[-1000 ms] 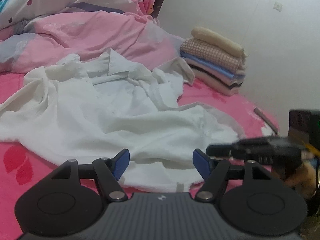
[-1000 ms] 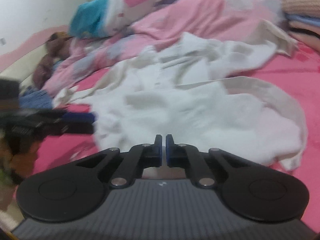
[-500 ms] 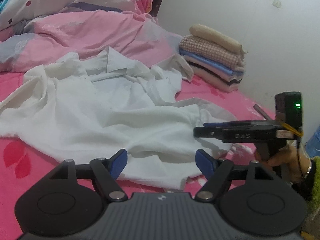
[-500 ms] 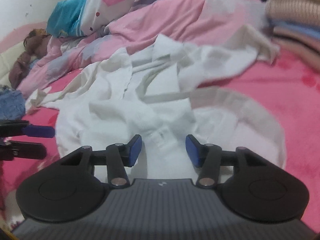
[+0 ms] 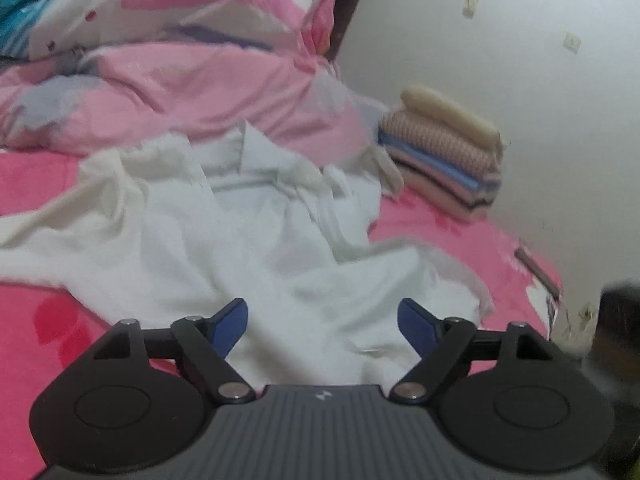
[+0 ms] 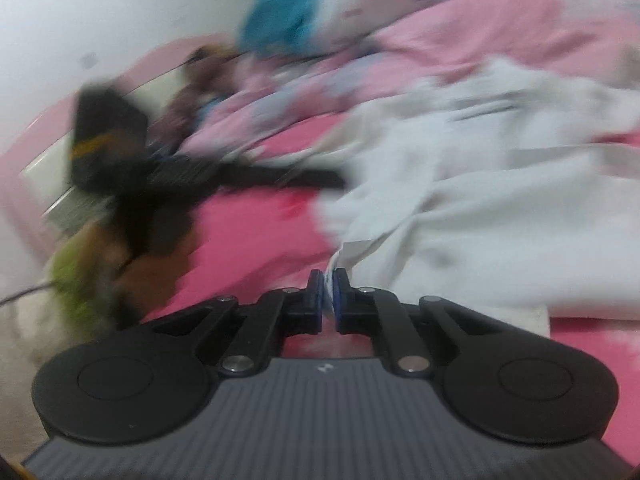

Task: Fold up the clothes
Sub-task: 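Release the shirt from the right gripper and pull it back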

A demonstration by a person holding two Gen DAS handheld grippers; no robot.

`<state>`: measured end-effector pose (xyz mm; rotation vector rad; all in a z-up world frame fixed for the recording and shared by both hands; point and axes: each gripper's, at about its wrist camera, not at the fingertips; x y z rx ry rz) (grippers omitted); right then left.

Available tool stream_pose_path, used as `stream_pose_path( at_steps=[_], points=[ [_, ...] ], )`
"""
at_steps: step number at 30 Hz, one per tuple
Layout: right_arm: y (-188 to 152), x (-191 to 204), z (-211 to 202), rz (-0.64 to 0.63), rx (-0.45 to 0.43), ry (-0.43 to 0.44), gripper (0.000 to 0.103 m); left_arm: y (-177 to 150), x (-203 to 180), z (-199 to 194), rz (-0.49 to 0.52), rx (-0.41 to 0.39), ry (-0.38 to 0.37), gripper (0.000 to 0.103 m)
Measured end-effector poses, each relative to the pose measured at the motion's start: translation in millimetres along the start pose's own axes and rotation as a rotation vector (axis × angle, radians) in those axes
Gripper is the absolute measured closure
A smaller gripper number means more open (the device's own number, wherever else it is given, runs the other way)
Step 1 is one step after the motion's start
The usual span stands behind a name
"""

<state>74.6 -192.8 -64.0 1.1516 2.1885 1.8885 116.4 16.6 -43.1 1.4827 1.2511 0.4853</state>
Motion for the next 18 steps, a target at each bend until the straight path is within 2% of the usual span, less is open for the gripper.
stream_pose_path(
  at_steps=[4,5,7,9,11,13,15,18],
  points=[
    [-12,49,30,-0.04,0.038,0.181,0.098,0,1,4,0.046,0.012,0.058,0.018],
    [-15,58,37,-0.066,0.053,0.184,0.098,-3,1,7,0.069,0.027,0.074,0.018],
    [-21,67,46,-0.116,0.103,0.153,0.096,-12,5,15,0.104,0.053,0.121,0.018],
    [-20,61,46,-0.086,0.141,0.154,0.089,-19,11,24,0.125,0.096,0.157,0.019],
    [-12,51,34,-0.054,0.148,0.151,0.065,-24,17,28,0.127,0.113,0.174,0.02],
    [3,37,14,-0.042,0.114,0.135,0.052,-27,25,29,0.119,0.115,0.176,0.02],
    [23,16,-7,-0.016,0.061,0.107,0.047,-29,31,30,0.118,0.117,0.187,0.02],
    [66,-38,-23,0.072,-0.066,-0.044,0.034,-34,39,34,0.125,0.125,0.219,0.02]
  ],
)
Point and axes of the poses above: each gripper's, at about its wrist camera, not at the fingertips, and z roughly the way its jaws point, x to its left, y to its top, and after that the axes turned 14 degrees about -x, right-handed
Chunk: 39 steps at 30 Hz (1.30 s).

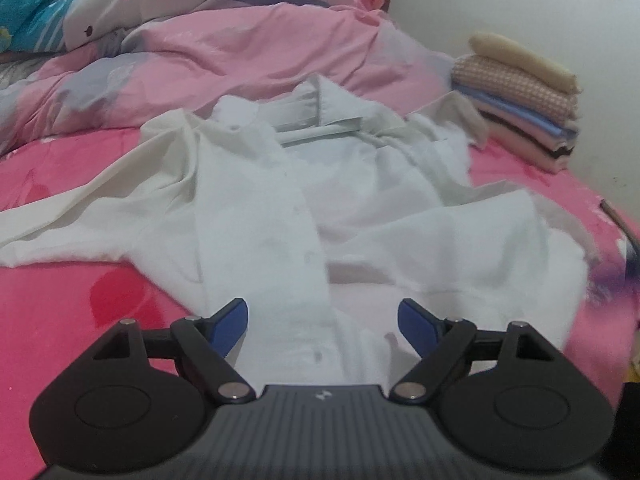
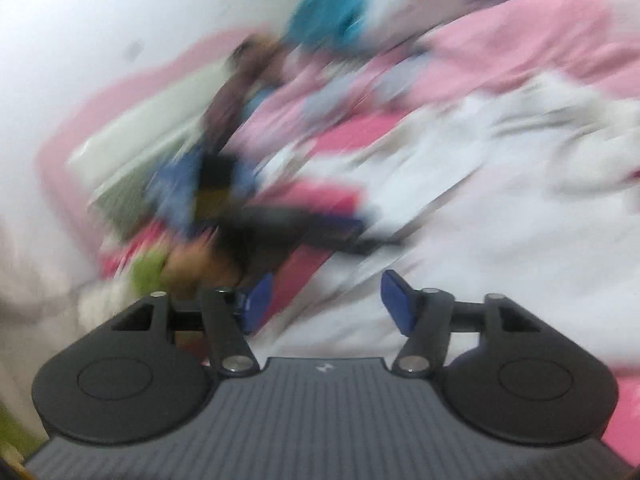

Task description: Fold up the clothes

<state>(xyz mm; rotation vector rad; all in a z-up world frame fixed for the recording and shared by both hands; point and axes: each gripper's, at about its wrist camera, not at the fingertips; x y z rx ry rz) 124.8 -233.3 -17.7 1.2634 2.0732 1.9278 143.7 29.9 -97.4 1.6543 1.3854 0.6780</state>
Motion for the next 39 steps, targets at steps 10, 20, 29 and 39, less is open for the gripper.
stream_pose_path(
  at_steps=[10,20,29,39],
  points=[
    [51,-162,100,0.183,0.12,-0.375,0.019,-13,7,8,0.06,-0.006,0.101,0.017],
    [75,-202,94,0.102,-0.01,-0.436,0.099,-14,13,16,0.039,-0.035,0.133,0.016],
    [84,-286,66,0.259,-0.195,-0.652,0.098,-14,11,17,0.051,-0.028,0.143,0.015],
    [100,-340,-21,0.514,-0.411,-0.821,0.068,-15,11,16,0.054,-0.031,0.144,0.015]
  ],
)
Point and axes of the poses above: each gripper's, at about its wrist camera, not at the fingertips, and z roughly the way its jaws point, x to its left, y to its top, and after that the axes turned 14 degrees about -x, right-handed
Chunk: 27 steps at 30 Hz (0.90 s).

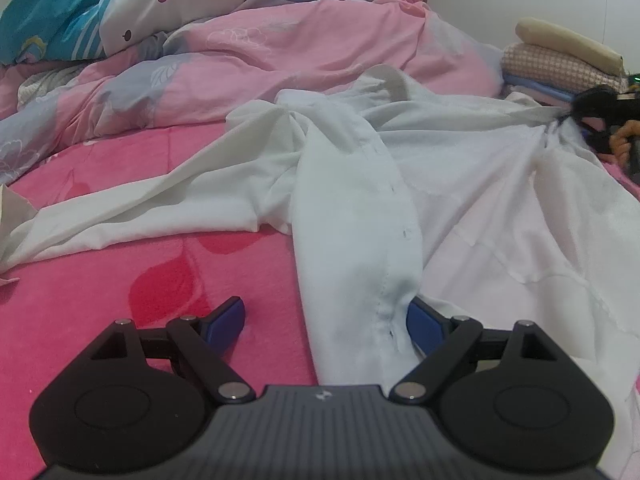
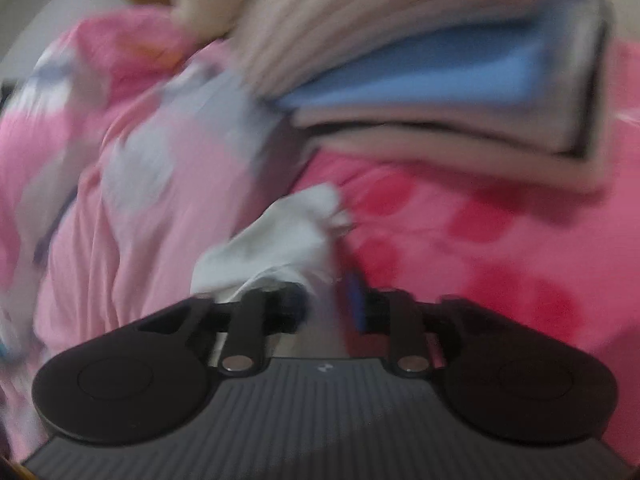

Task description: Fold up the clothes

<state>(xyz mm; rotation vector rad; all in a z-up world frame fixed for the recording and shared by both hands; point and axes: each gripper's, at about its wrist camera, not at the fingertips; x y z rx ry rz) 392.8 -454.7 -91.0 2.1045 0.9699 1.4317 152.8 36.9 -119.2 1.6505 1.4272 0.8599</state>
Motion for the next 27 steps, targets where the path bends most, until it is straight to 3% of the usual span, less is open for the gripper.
stream_pose_path(
  at_steps=[3,7,12,13,15,17,19,22,27],
  points=[
    [6,-11,-41,0.068,0.038,0.082,0.049,0,0,0,-0.003,-0.001,0.0,0.015],
    [-13,-14,-105,0.033,0.187,0.187,0.021,1,0,0,-0.009,-0.003,-0.002,0.015],
    [-76,-4,-156,-0.158,0.362,0.198,0.019,5,0,-6,-0.024,0.002,0.001,0.017],
    [-92,2,-165,-0.204,0.377,0.22,0.022,5,-1,-9,-0.024,0.003,-0.004,0.017],
    [-120,18,-184,-0.33,0.381,0.28,0.043,5,-3,-17,-0.015,-0.002,-0.023,0.017],
    [-134,30,-194,-0.428,0.375,0.32,0.102,1,-7,-23,0.014,0.0,-0.034,0.017],
    [-133,36,-197,-0.466,0.35,0.329,0.102,-4,-8,-25,0.041,0.003,-0.029,0.017],
    [-90,27,-195,-0.419,0.218,0.271,0.102,-5,-4,-26,0.03,0.005,-0.022,0.016],
    [0,-23,-165,-0.245,-0.048,0.032,0.102,-2,0,-23,0.013,0.013,-0.006,0.016]
  ],
)
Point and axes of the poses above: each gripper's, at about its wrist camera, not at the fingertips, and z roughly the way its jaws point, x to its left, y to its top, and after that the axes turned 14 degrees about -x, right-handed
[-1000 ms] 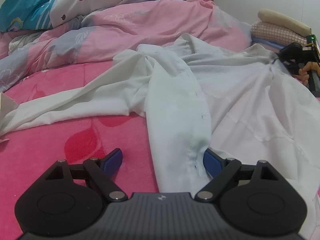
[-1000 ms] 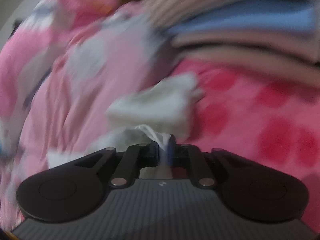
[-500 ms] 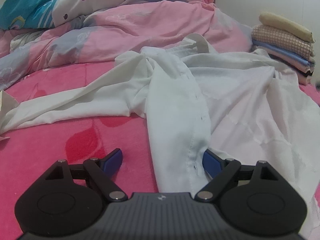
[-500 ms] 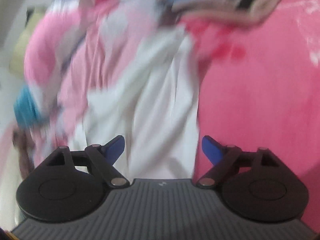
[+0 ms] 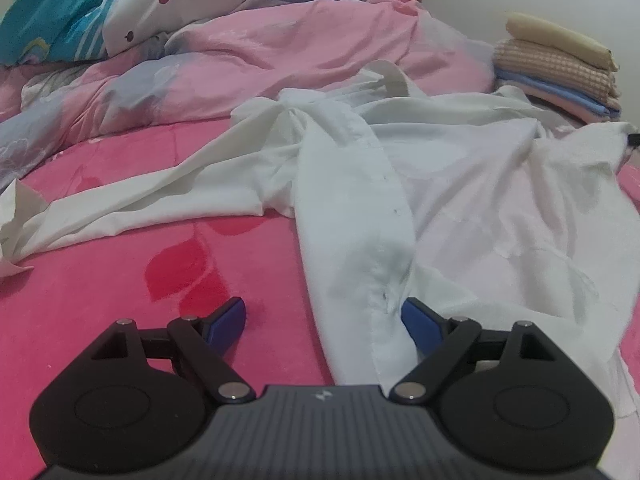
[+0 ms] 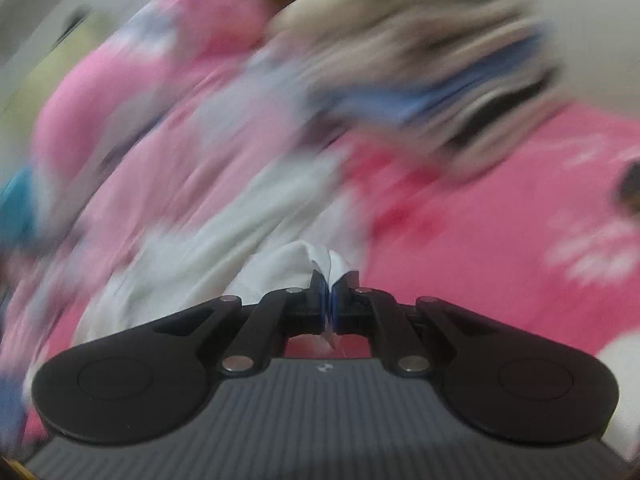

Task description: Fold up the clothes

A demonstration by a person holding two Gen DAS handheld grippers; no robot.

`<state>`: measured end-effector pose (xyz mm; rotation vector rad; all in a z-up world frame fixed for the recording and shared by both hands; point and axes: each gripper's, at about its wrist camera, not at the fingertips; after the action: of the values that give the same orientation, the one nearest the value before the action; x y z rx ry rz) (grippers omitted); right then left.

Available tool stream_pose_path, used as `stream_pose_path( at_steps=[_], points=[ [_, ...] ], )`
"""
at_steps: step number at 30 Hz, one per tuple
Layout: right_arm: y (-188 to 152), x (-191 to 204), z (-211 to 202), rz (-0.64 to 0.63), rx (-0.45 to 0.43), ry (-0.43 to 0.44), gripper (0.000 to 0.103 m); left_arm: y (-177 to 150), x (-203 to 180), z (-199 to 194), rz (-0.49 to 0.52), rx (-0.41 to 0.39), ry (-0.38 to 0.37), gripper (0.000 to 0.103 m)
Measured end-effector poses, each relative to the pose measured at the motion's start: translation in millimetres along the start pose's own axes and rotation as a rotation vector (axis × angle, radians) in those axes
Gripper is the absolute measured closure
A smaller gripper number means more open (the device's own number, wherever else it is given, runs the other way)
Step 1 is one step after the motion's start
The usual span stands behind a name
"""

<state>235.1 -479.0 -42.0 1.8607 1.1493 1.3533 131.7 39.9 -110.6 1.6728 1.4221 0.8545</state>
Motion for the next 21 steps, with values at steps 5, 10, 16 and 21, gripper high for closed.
stream_pose_path(
  at_steps=[5,10,16,21],
  points=[
    [21,-71,16,0.239,-0.106,-0.226,0.081,2,1,1,-0.006,0.002,0.006,0.016],
    [11,-78,-28,0.266,-0.15,-0.213,0.061,14,12,-7,-0.041,-0.021,0.035,0.021],
    [32,-69,-159,0.19,-0.251,-0.07,0.056,44,16,-41,-0.063,-0.149,0.006,0.022],
    [68,-28,-295,-0.055,-0.37,-0.032,0.048,66,-15,-67,-0.017,-0.226,-0.185,0.017]
  ],
)
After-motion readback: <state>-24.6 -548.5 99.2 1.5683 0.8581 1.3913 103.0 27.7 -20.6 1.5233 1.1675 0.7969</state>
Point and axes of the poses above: each gripper's, at about its wrist camera, not at the fingertips, and z roughly the way its jaws point, x to its left, y to its top, and after that the axes turned 14 degrees about -x, right-handed
